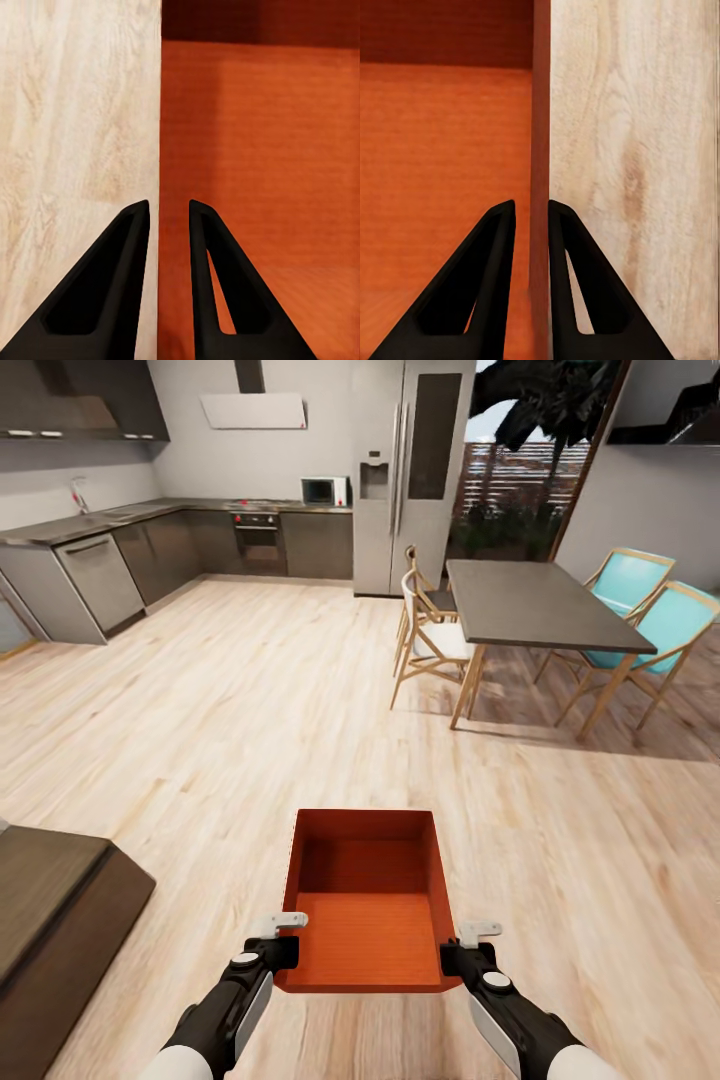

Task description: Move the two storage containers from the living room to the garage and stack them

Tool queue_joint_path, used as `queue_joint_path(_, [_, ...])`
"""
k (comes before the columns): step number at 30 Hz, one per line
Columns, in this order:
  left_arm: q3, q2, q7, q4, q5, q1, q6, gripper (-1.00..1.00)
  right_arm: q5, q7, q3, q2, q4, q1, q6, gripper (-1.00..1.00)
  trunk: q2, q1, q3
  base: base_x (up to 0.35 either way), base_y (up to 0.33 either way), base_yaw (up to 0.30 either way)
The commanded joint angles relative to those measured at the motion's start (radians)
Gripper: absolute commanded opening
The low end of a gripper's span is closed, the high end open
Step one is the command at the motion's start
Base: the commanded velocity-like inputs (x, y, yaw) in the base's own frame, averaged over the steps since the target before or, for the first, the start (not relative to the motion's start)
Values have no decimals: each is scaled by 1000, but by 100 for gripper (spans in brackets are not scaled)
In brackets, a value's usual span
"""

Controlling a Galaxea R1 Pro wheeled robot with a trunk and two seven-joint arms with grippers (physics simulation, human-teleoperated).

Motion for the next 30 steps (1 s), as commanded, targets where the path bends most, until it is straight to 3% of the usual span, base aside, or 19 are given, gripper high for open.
queue_joint_path(1, [-9, 1, -15, -2, 5, 0, 6, -100, -13, -2, 8, -31, -2, -2, -2, -100, -1, 0, -1, 0, 0, -278])
queue_joint_path(30, [-9, 1, -16, -2, 7, 0, 6, -100, -13, -2, 8, -32, -2, -2, 0, -100, -1, 0, -16, 0, 0, -278])
